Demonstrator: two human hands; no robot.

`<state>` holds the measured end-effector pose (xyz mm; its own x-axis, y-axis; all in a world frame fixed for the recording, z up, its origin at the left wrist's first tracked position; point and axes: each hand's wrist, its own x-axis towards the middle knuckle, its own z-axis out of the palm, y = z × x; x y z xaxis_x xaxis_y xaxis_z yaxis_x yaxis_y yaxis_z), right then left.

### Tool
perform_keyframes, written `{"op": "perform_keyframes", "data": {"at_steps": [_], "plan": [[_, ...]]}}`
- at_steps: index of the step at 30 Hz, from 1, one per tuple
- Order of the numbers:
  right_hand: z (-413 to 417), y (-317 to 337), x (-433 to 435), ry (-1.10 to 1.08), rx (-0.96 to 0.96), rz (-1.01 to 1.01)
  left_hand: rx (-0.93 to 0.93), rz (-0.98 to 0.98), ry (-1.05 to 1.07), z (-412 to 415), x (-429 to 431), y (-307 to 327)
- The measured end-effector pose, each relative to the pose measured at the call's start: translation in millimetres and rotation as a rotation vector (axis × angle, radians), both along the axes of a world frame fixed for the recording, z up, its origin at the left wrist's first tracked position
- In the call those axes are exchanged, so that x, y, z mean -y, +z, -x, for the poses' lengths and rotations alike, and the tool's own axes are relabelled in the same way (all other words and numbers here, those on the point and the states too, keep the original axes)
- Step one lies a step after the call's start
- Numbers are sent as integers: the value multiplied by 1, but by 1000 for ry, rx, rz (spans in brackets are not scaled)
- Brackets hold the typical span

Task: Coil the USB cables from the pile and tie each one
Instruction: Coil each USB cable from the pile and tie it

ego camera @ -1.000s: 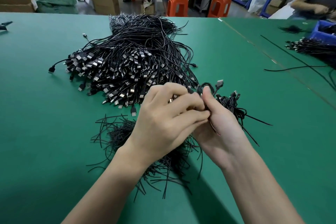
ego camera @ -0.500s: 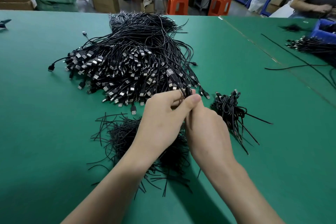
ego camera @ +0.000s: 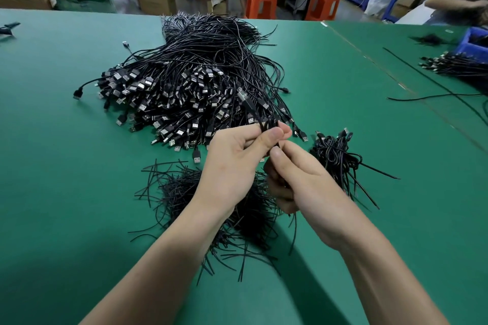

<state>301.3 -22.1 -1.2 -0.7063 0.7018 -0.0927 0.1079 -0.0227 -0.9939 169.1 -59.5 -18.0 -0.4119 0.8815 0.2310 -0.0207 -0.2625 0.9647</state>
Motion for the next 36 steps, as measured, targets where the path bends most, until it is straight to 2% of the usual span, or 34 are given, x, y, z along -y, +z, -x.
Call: {"op": "perform_keyframes", "data": {"at_steps": [3, 5, 8, 13, 17, 23, 31, 34, 36], "plan": [[4, -1, 0, -60, 157, -411, 12, -2, -32, 2, -1, -3], [4, -2, 1, -95, 176, -493, 19, 13, -74, 4, -1, -3], [1, -3, 0, -88, 156, -434, -4, 23, -173, 12, 0, -1], [-6, 3, 0, 101, -144, 83, -41, 23, -349, 29, 3, -2], [-8, 7, -2, 193, -154, 194, 2, 8, -347, 26, 3, -3], [-7, 5, -4, 78, -62, 135, -23, -40, -222, 18, -2, -7], [0, -11, 0, -67, 118, -252, -45, -23, -145, 11, -3, -12], [-2, -14, -2, -127, 162, -352, -214, 56, -117, 19, -3, -8], [-6, -15, -5, -199, 211, -423, -511, 234, -23, 29, 0, -5]]}}
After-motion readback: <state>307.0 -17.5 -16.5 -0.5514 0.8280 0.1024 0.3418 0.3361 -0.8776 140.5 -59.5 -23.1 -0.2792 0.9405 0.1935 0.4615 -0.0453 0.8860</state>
